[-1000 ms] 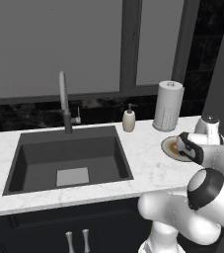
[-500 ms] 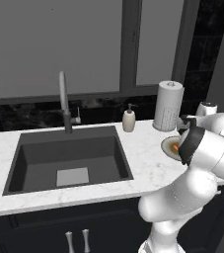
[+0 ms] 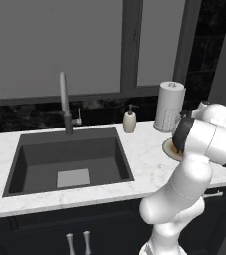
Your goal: Pick up the knife from the drawer and place it on the cutting board. Then place the meat from the plate to the cutting board.
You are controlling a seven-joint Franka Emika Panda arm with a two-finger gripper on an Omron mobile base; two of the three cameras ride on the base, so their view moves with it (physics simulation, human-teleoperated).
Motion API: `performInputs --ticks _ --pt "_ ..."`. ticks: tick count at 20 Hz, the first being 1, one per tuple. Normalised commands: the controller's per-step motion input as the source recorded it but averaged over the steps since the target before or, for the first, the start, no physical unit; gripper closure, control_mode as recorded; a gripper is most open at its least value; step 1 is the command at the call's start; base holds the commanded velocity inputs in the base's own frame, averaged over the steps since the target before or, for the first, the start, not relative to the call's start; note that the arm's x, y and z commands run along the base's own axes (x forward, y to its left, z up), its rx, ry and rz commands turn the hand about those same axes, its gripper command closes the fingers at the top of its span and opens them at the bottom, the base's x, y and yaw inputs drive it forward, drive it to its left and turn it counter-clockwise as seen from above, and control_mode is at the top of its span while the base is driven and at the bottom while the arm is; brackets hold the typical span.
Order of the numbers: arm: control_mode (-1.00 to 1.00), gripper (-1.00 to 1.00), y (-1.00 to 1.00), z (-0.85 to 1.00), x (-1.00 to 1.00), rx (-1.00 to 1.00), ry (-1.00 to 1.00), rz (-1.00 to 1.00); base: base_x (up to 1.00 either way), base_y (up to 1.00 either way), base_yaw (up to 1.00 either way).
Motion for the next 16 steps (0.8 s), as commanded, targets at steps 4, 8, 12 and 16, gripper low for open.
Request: performInputs --ticks 4,8,12,16 --pt "-1.00 -1.00 0.33 -0.23 0.51 0.02 0.05 0.14 0.00 0.00 0.00" --pt "-1.00 -1.00 0.18 -0.20 0.61 0.00 0.07 0.01 0.00 0.00 0.00" --pt "-1.00 -1.00 -0.10 -0.08 0.30 0.04 0.05 -0.03 0.00 0.00 0.00" --pt "-1.00 -1.00 -0.31 0.00 0.00 0.09 0.06 -0.12 0.00 0.00 0.00"
